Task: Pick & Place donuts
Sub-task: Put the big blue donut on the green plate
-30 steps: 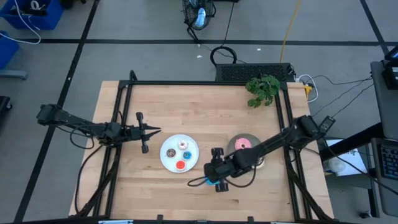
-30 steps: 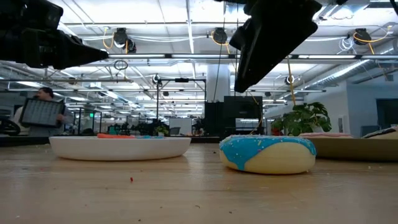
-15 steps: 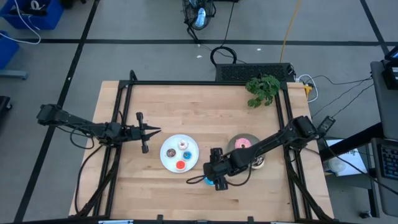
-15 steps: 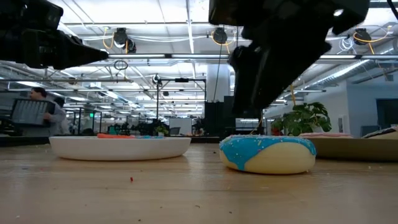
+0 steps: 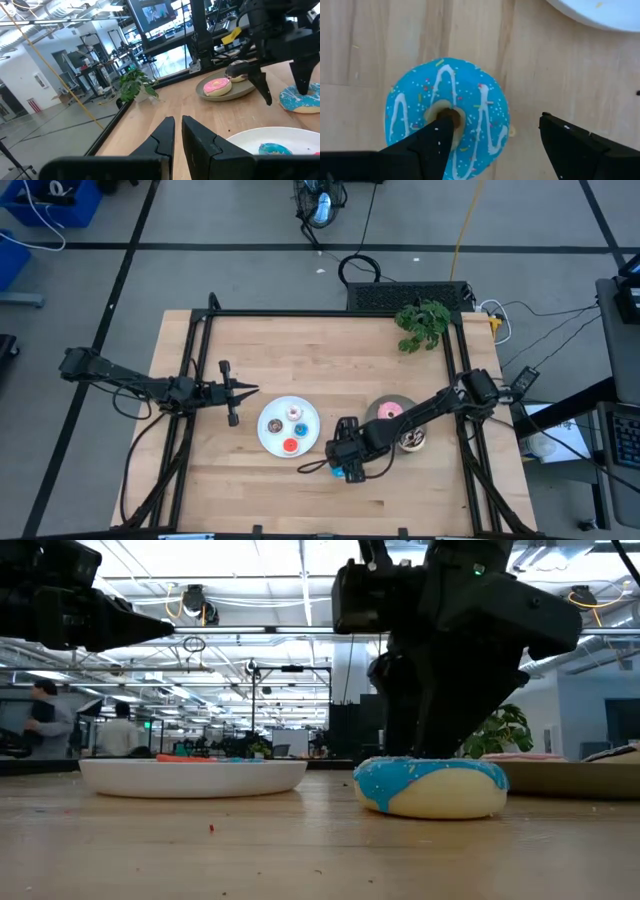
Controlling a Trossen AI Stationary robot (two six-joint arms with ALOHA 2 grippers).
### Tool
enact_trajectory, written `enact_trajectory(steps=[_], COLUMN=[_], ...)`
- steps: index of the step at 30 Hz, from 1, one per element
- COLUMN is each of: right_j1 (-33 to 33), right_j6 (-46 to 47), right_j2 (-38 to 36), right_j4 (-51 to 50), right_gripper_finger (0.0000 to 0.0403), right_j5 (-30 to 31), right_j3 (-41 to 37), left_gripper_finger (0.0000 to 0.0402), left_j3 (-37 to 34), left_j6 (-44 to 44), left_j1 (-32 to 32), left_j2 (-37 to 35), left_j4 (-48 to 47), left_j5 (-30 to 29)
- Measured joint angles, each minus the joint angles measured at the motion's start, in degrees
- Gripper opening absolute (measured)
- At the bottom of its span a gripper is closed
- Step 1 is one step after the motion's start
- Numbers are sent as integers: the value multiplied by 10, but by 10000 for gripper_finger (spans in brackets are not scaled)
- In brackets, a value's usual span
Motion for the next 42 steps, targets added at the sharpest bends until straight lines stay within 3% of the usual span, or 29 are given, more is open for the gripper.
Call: enact_trajectory(steps=[15,20,31,42], right_j1=[-3,-3,-2,2], right_j6=[-16,-4,14,106], right_j2=[59,38,-32,-177], right_j4=[8,12,-2,-73], right_gripper_finger=[264,214,17,26], right_j5=[-23,-23,-53,-52], right_j3=[3,0,-2,-1], left_gripper_finger=[42,42,42,42], left_j3=[0,0,0,0], left_j6=[0,0,0,0], left_j1=[0,0,0,0], left_j2=[0,0,0,0], left_j4=[0,0,0,0], left_j5=[0,0,0,0])
